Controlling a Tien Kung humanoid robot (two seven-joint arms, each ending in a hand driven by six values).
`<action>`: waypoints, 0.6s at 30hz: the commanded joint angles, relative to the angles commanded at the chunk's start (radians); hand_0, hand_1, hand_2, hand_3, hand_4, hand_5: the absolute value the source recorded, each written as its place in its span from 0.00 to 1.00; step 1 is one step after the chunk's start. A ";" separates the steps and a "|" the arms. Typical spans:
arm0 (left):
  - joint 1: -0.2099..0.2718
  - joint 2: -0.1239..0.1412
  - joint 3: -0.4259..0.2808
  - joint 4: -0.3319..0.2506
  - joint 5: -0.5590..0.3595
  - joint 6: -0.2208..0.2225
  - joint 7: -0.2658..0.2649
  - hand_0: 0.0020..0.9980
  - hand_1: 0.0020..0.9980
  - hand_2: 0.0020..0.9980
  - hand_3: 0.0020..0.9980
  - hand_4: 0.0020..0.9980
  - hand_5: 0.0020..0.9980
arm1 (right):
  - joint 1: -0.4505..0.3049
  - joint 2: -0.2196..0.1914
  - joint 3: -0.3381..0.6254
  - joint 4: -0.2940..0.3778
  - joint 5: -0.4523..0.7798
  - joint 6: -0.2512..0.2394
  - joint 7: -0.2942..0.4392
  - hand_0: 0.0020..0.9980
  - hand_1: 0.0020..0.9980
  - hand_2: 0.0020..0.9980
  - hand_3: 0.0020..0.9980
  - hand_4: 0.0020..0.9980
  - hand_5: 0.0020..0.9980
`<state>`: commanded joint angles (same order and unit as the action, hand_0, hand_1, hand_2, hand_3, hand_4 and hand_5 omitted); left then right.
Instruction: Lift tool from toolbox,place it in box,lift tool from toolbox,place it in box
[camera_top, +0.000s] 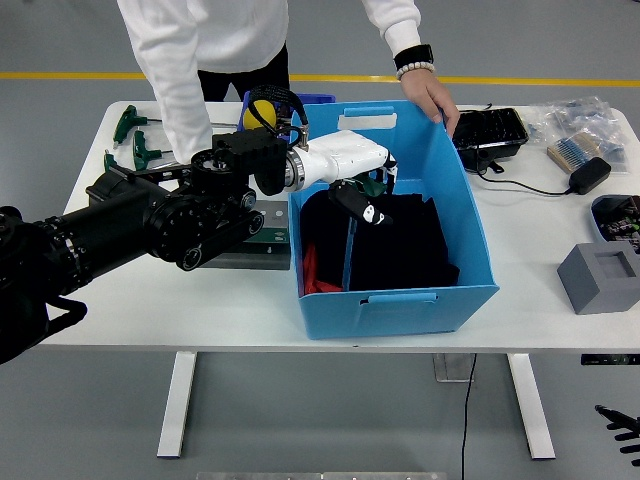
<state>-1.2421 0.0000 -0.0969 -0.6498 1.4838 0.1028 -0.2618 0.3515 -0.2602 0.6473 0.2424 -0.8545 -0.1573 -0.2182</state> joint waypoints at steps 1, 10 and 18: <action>-0.004 0.000 -0.004 -0.002 -0.002 0.007 -0.006 0.74 0.75 0.84 0.78 0.97 0.61 | 0.001 0.000 0.001 0.000 -0.003 0.001 -0.001 0.62 0.58 0.65 0.55 0.79 0.65; -0.030 0.000 -0.063 -0.059 0.007 0.094 -0.075 0.84 0.85 0.97 0.87 0.99 0.62 | -0.003 0.001 0.005 0.003 -0.009 0.005 -0.007 0.63 0.58 0.65 0.55 0.79 0.65; 0.017 0.000 -0.079 -0.122 0.066 0.116 -0.078 0.85 0.87 0.98 0.88 1.00 0.63 | -0.029 0.004 -0.010 0.000 0.029 0.001 0.000 0.63 0.58 0.65 0.55 0.79 0.65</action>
<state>-1.2254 0.0000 -0.1755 -0.7720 1.5502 0.2192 -0.3397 0.3223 -0.2567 0.6375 0.2419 -0.8258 -0.1566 -0.2185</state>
